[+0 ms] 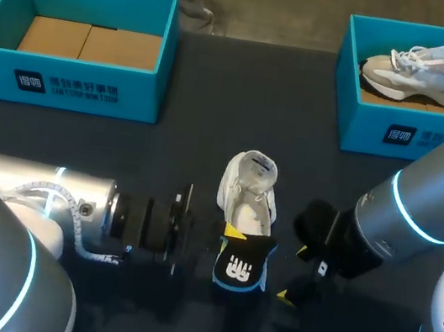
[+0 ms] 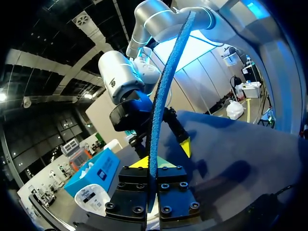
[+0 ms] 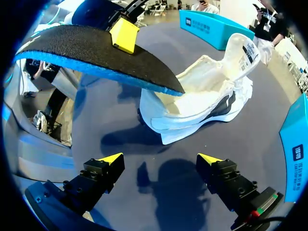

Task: Take the shoe out of the shoebox, open the shoe tongue, remove and reinsert the insole, then place the shoe into the shoebox

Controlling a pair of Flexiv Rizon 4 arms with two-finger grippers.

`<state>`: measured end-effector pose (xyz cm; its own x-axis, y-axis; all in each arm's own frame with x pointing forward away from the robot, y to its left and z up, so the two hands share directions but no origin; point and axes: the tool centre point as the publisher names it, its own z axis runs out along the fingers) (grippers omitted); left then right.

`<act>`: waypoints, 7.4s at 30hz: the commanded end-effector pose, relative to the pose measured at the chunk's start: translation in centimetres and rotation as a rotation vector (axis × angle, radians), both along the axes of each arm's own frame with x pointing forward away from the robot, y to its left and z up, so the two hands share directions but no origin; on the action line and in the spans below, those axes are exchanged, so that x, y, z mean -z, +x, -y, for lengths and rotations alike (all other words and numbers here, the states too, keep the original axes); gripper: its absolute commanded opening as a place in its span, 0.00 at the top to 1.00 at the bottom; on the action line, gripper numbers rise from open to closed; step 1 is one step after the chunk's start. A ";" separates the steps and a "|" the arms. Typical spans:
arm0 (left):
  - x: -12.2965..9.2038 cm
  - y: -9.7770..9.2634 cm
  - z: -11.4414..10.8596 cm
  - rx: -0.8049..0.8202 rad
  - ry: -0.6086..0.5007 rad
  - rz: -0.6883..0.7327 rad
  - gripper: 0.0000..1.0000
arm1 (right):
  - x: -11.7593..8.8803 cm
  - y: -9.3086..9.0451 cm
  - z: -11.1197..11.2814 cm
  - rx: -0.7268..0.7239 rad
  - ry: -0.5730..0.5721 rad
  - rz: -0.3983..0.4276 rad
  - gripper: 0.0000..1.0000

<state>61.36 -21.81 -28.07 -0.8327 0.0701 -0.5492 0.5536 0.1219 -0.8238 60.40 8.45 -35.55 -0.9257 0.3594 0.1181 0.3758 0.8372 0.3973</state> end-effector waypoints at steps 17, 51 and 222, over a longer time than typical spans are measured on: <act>-0.1 -0.7 -0.4 -0.002 0.073 -0.020 1.00 | 0.0 -0.1 0.0 0.001 0.001 0.002 0.00; 1.5 0.9 0.0 0.019 0.049 -0.004 1.00 | 0.0 -0.1 0.0 0.001 0.001 0.002 0.00; 4.2 3.9 1.7 -0.137 0.238 0.025 0.69 | 0.0 -0.1 0.0 0.001 0.001 0.002 0.00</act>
<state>65.32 -22.98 -32.60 -0.8280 0.0819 -0.5547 0.5429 0.3644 -0.7566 60.40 8.45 -35.55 -0.9257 0.3594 0.1181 0.3757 0.8372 0.3974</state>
